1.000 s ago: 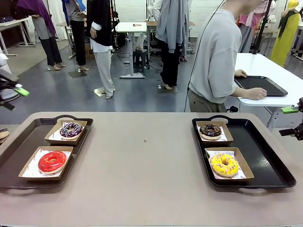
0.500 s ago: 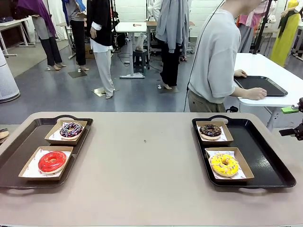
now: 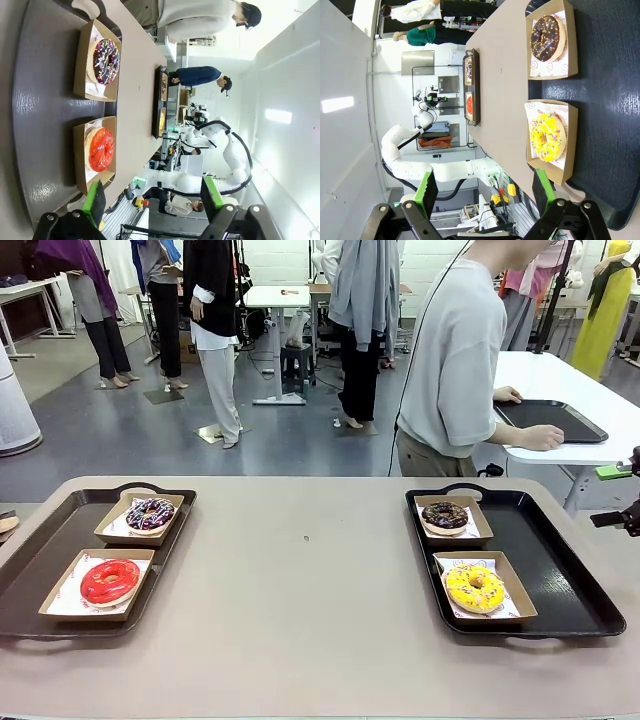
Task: Individually package the donuts and arrange them on the tray.
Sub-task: Place the picked Paper togo box on the Handle tray.
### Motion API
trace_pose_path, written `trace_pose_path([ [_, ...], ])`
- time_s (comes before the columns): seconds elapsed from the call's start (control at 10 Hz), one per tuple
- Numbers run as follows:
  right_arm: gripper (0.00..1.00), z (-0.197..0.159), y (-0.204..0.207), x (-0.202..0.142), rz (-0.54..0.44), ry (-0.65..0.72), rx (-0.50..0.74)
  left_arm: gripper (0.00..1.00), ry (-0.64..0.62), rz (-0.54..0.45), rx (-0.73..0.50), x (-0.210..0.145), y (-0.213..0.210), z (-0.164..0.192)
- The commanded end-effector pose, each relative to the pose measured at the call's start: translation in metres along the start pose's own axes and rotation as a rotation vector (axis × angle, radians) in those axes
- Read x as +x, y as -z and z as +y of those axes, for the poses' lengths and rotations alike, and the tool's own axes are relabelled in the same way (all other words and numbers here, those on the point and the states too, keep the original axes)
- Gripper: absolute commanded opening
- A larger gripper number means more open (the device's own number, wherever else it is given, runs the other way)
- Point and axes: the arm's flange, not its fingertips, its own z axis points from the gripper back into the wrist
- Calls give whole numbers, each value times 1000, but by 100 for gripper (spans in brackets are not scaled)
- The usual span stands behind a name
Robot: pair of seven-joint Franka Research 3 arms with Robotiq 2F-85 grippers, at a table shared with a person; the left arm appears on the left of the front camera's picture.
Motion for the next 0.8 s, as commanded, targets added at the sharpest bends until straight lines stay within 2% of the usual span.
trace_pose_path([
  [0.0,100,1,-1,-2,15,-4,-7,100,-19,8,0,2,4,2],
  [0.7,100,1,-1,-2,15,-4,-7,100,-19,8,0,2,4,2],
])
